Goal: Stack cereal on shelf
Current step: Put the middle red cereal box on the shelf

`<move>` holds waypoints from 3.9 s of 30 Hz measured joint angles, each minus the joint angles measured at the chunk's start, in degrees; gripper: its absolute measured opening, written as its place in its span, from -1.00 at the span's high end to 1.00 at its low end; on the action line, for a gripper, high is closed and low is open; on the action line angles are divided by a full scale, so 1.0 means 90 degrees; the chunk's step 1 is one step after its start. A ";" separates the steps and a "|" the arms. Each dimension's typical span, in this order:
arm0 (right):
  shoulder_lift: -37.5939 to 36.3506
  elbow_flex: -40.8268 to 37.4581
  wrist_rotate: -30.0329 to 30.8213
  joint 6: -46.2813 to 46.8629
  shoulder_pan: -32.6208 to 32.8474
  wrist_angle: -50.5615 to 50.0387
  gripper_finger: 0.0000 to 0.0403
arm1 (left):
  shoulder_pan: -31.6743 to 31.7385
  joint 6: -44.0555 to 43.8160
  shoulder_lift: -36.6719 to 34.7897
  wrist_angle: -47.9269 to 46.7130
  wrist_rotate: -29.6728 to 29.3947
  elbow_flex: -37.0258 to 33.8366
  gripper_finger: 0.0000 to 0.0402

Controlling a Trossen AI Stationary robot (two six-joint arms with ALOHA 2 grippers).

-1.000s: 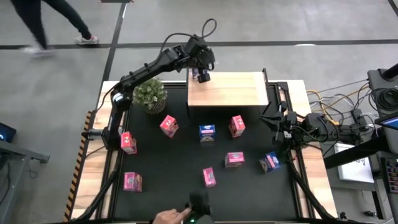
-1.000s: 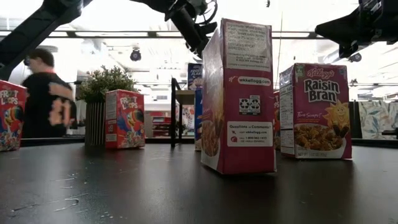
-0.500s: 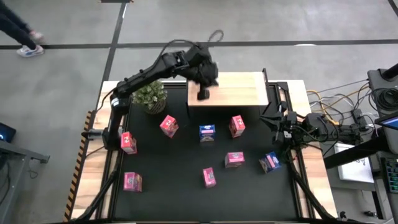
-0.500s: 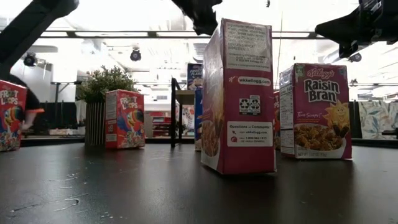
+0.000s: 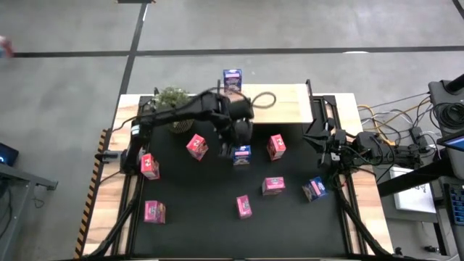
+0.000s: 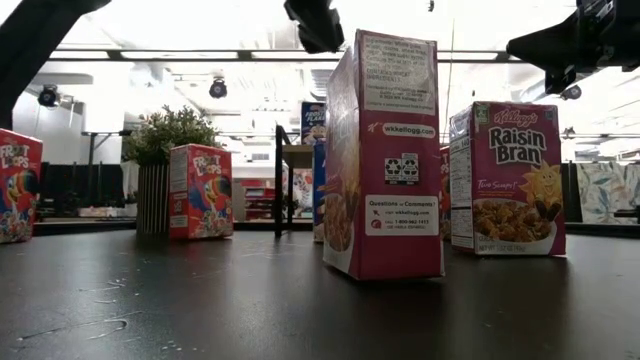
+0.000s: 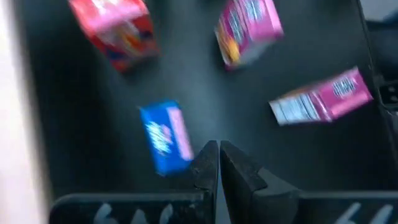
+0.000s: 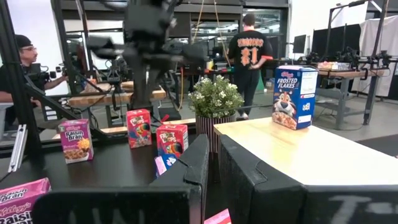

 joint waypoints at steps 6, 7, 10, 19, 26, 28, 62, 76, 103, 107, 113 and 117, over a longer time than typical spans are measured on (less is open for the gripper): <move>0.0000 0.0000 0.0000 -0.0005 0.0000 -0.0005 0.86 | -0.0449 -0.0504 -0.0085 -0.0206 -0.0481 -0.0857 1.00; 0.0000 0.0000 0.0000 -0.0005 0.0000 -0.0010 0.86 | -0.0500 -0.0556 -0.0132 -0.0195 -0.0564 -0.1043 1.00; 0.0000 0.0000 0.0000 -0.0007 0.0000 -0.0022 0.86 | -0.0565 -0.0828 -0.0349 -0.0156 -0.0733 -0.1632 1.00; 0.0000 0.0000 0.0000 -0.0026 -0.0002 -0.0044 0.86 | -0.0461 -0.3234 -0.1864 0.0304 -0.2050 -0.3809 0.99; 0.0000 0.0000 0.0002 -0.0288 -0.0002 -0.0023 0.86 | -0.0324 -0.4974 -0.2972 0.0644 -0.2706 -0.4853 0.70; 0.0000 0.0000 0.0000 -0.0346 -0.0002 0.0042 0.86 | -0.0227 -0.5248 -0.3123 0.0750 -0.2712 -0.5036 0.54; 0.0000 0.0032 0.0002 -0.0522 -0.0001 0.0147 0.86 | 0.0379 -0.5621 -0.3328 0.1440 -0.2795 -0.6320 -0.28; 0.0001 0.0029 0.0002 -0.0521 -0.0001 0.0099 0.86 | 0.0413 -0.5611 -0.3360 0.1953 -0.2650 -0.6722 -0.28; 0.0002 0.0024 0.0002 -0.0510 -0.0001 0.0097 0.86 | 0.0340 -0.4627 -0.3350 0.1545 -0.2600 -0.5956 0.18; 0.0002 0.0024 0.0002 -0.0510 -0.0002 0.0097 0.86 | 0.0199 -0.3924 -0.3350 0.1379 -0.2476 -0.5170 0.18; 0.0002 0.0024 0.0005 -0.0510 -0.0002 0.0097 0.86 | 0.0119 -0.2993 -0.3148 0.1604 -0.2424 -0.4008 0.18; 0.0002 0.0024 0.0004 -0.0508 -0.0001 0.0097 0.86 | 0.0138 -0.2239 -0.2862 0.2004 -0.2428 -0.3446 0.18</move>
